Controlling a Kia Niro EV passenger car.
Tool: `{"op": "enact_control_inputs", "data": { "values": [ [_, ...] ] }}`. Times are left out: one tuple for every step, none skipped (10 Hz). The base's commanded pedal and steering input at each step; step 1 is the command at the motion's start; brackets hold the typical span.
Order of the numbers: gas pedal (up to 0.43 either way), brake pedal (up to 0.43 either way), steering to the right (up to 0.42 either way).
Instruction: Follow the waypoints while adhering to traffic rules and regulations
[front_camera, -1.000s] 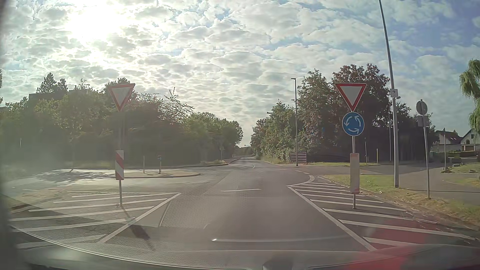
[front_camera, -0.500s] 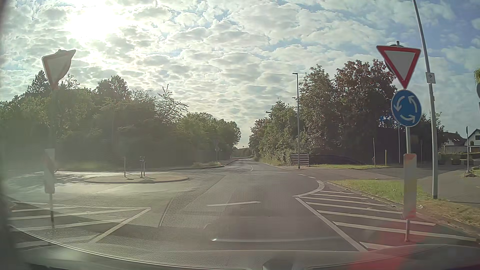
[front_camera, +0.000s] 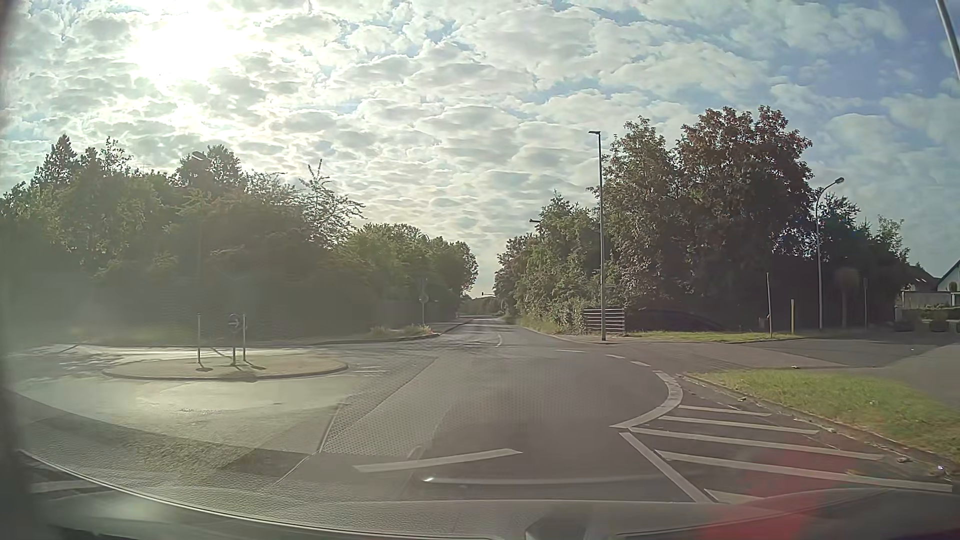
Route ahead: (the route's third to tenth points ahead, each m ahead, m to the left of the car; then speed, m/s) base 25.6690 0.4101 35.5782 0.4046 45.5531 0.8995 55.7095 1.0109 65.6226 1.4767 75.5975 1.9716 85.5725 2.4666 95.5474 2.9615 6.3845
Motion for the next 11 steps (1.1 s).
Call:
{"op": "enact_control_inputs", "data": {
  "values": [
    [0.087,0.03,0.008],
    [0.087,0.03,0.008],
    [0.087,0.03,0.008],
    [0.087,0.024,0.007],
    [0.087,0.03,0.006],
    [0.098,0.024,0.007],
    [0.098,0.03,0.006],
    [0.098,0.024,0.006],
    [0.098,0.024,0.006],
    [0.098,0.024,0.006],
    [0.098,0.03,0.006]
  ]
}}
